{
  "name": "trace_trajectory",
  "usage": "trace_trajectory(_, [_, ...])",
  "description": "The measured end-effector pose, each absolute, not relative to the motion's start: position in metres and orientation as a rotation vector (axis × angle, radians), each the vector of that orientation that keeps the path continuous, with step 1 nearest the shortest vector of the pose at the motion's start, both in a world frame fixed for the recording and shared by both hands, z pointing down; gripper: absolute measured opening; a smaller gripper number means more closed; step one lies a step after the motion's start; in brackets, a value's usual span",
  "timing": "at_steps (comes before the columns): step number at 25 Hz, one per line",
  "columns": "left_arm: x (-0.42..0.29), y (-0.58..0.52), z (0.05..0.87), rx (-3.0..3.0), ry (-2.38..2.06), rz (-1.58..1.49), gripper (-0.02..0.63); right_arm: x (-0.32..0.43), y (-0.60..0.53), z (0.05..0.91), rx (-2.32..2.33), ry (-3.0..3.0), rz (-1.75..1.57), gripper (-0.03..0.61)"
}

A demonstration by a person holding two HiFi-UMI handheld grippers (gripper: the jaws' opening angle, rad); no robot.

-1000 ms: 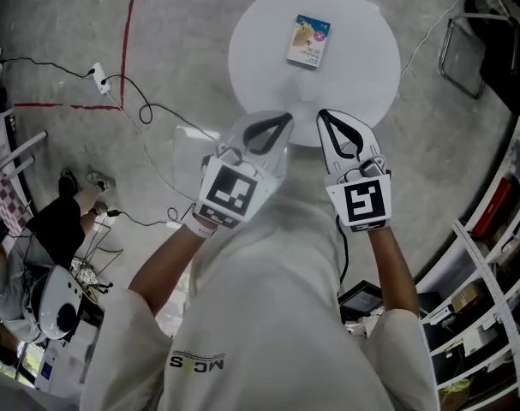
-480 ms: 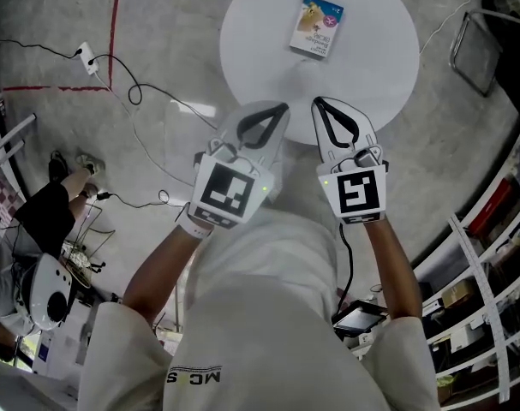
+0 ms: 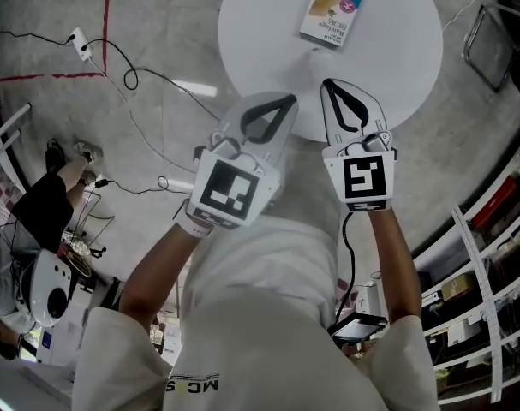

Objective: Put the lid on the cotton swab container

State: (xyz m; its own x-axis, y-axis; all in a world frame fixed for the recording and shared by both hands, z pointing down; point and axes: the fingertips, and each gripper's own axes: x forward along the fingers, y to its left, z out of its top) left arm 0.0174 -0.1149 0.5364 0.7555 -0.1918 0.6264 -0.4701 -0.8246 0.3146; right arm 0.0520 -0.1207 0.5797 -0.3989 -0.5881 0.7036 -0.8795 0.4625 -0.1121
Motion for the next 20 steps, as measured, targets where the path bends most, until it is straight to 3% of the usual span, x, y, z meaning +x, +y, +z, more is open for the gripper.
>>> trace_trajectory(20, [0.025, -0.102, 0.557, 2.483, -0.438, 0.828, 0.000, 0.058, -0.120, 0.622, 1.185, -2.065, 0.675, -0.002])
